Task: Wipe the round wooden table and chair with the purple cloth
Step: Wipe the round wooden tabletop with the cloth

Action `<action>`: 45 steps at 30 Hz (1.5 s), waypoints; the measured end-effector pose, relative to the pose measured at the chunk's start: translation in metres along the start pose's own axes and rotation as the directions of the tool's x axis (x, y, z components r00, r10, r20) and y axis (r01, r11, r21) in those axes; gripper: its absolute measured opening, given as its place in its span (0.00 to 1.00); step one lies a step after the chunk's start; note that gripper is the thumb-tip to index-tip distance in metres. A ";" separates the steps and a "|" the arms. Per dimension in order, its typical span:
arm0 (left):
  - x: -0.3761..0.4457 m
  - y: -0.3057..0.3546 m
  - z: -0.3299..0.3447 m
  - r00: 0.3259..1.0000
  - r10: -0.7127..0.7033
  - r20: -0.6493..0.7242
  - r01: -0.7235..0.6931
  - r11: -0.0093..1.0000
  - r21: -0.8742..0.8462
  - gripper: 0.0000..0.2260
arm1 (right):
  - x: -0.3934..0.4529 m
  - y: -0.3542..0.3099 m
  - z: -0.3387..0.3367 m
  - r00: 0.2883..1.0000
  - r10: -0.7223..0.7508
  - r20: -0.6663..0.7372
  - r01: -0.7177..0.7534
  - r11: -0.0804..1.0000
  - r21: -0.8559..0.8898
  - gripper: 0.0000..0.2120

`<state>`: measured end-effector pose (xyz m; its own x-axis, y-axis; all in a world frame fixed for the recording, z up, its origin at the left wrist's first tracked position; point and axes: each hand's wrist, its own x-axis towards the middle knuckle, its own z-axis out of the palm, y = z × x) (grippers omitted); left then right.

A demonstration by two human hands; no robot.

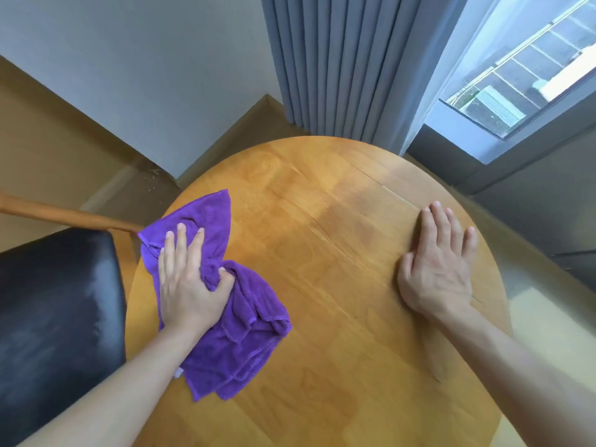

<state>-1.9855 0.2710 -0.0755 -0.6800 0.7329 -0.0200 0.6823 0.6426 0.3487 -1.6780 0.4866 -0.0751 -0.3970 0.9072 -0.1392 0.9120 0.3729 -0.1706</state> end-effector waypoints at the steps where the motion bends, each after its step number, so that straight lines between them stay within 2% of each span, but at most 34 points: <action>1: -0.006 0.001 0.000 0.999 -0.033 -0.001 0.033 0.999 -0.001 0.35 | -0.001 -0.004 -0.001 0.999 -0.045 0.004 0.045 0.999 -0.003 0.37; 3: -0.015 0.005 -0.001 0.997 -0.071 -0.007 0.071 0.997 0.010 0.36 | -0.006 -0.025 -0.003 0.977 -0.211 0.025 0.211 0.977 -0.008 0.36; 6: -0.027 0.011 -0.003 0.993 -0.120 -0.019 0.120 0.993 0.012 0.36 | -0.020 -0.086 0.004 0.886 -0.461 0.044 0.457 0.886 0.083 0.38; 10: -0.061 0.015 -0.001 0.977 -0.199 -0.072 0.200 0.980 0.006 0.36 | -0.041 -0.144 0.029 0.790 -0.605 0.102 0.591 0.795 0.136 0.34; 15: -0.125 0.043 0.019 0.925 -0.346 -0.159 0.351 0.936 0.004 0.34 | -0.042 -0.145 0.046 0.797 -0.599 0.077 0.596 0.801 0.067 0.34; 17: -0.142 0.056 0.027 0.946 -0.295 -0.134 0.304 0.952 0.047 0.35 | -0.041 -0.144 0.044 0.795 -0.602 0.076 0.597 0.799 0.076 0.34; 21: -0.136 0.043 0.025 0.993 -0.114 -0.014 0.115 0.979 0.166 0.37 | -0.040 -0.147 0.039 0.800 -0.593 0.096 0.582 0.804 0.123 0.34; 24: -0.124 0.036 0.021 0.998 -0.044 0.042 0.037 0.986 0.164 0.36 | -0.040 -0.145 0.039 0.800 -0.593 0.091 0.578 0.802 0.149 0.34; 27: -0.122 0.042 0.023 0.988 -0.148 -0.048 0.152 0.984 0.087 0.34 | -0.040 -0.144 0.040 0.801 -0.594 0.075 0.580 0.801 0.149 0.34; 32: -0.117 0.027 0.018 0.905 -0.392 -0.166 0.397 0.918 -0.002 0.32 | -0.039 -0.145 0.045 0.810 -0.585 0.045 0.576 0.807 0.129 0.33; 36: -0.131 -0.001 0.011 0.903 -0.386 -0.190 0.396 0.918 0.016 0.32 | -0.038 -0.145 0.050 0.800 -0.599 0.046 0.594 0.800 0.083 0.34; 38: -0.147 -0.003 0.011 0.881 -0.425 -0.209 0.434 0.901 -0.001 0.32 | -0.040 -0.145 0.049 0.798 -0.601 0.052 0.597 0.799 0.073 0.34; 43: -0.217 0.025 0.021 0.795 -0.550 -0.256 0.558 0.828 -0.045 0.32 | -0.038 -0.146 0.047 0.805 -0.590 0.059 0.585 0.807 0.078 0.35; 45: -0.239 0.046 0.033 0.779 -0.577 -0.246 0.594 0.804 -0.005 0.34 | -0.038 -0.146 0.049 0.803 -0.592 0.060 0.587 0.805 0.087 0.35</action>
<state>-1.7830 0.1332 -0.0856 -0.9893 0.1452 0.0137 0.1434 0.9512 0.2733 -1.8011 0.3884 -0.0924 -0.8653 0.4964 -0.0688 0.4922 0.8158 -0.3037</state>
